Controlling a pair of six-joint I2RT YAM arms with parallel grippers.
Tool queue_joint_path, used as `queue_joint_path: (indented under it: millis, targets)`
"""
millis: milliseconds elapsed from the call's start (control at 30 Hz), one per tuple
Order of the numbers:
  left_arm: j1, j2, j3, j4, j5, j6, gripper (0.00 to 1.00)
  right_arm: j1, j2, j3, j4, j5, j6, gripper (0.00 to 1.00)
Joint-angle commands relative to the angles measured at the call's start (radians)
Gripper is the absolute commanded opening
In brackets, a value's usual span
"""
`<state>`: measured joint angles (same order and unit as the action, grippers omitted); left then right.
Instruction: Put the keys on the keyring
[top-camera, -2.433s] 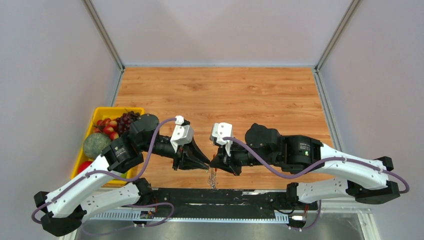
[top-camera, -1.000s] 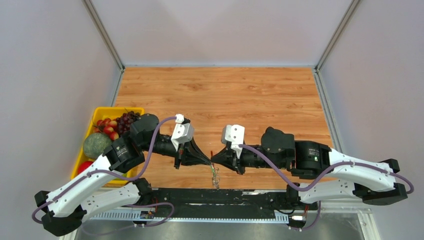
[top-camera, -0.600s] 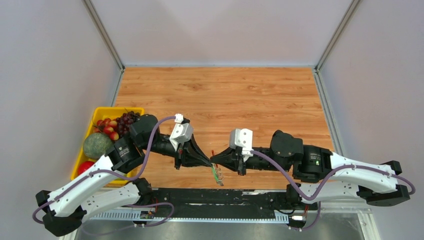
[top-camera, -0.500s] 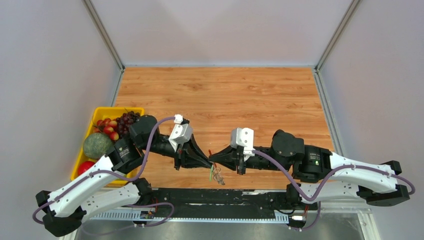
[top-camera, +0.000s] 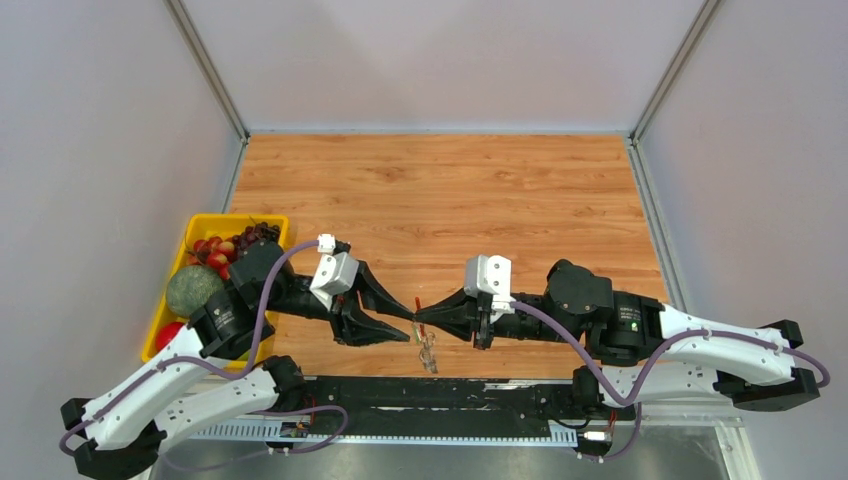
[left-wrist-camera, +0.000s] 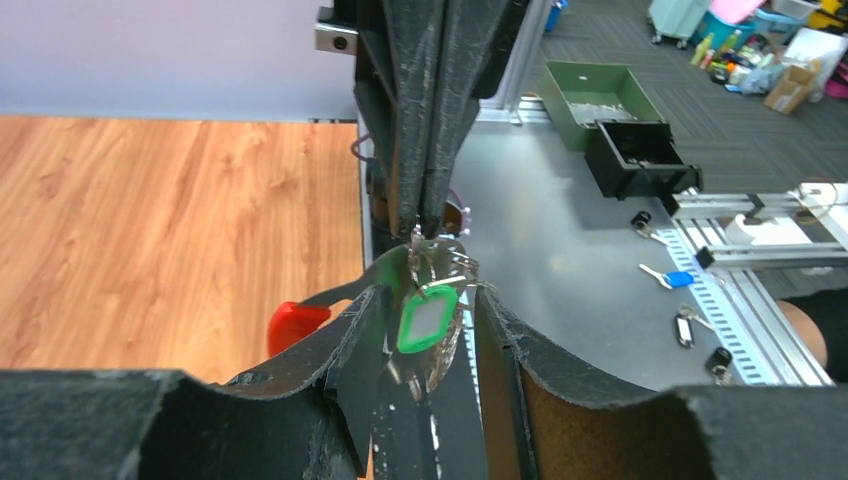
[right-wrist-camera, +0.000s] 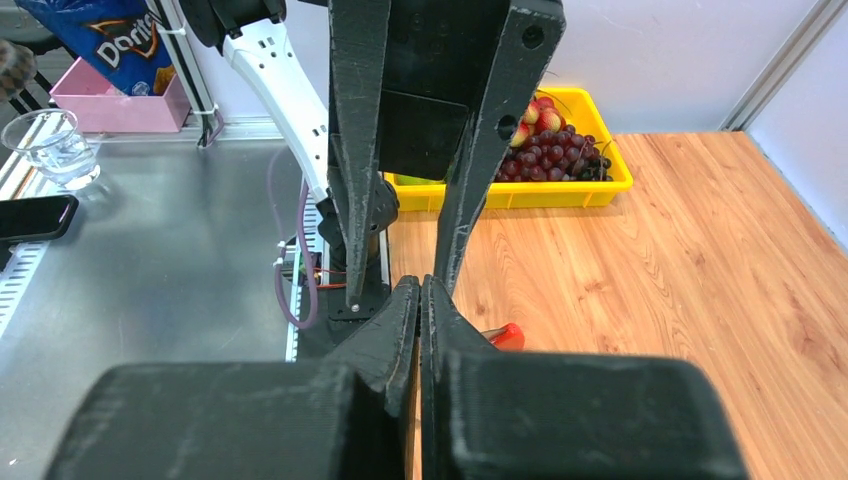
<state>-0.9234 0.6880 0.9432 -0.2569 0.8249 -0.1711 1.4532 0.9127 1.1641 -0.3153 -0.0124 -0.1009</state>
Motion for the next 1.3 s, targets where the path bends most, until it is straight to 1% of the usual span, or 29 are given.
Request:
queue_joint_path:
  millis: [0, 133, 267, 500, 533, 633, 1267]
  targets:
    - [-0.003, -0.013, 0.054, -0.026, -0.095, 0.029, 0.47, 0.01, -0.009, 0.02, 0.045, 0.004, -0.001, 0.0]
    - [-0.003, -0.02, 0.053, -0.01, -0.129, 0.026, 0.47, 0.014, 0.007, 0.033, 0.032, 0.004, 0.006, 0.0]
    - [-0.005, -0.022, 0.042, 0.028, -0.124, 0.008, 0.46, 0.017, 0.01, 0.041, 0.026, 0.003, 0.007, 0.0]
    - [-0.003, -0.008, 0.023, 0.073, -0.088, -0.018, 0.39, 0.032, 0.005, 0.046, 0.03, 0.011, 0.0, 0.0]
    - [-0.004, -0.007, 0.02, 0.075, -0.085, -0.019, 0.38, 0.035, 0.005, 0.046, 0.032, 0.044, -0.003, 0.0]
    - [-0.004, -0.006, 0.013, 0.083, -0.073, -0.025, 0.36, 0.04, 0.005, 0.048, 0.04, 0.066, -0.009, 0.0]
    - [-0.003, -0.025, -0.021, 0.101, -0.04, -0.049, 0.33, 0.074, 0.018, 0.062, 0.106, 0.136, -0.049, 0.0]
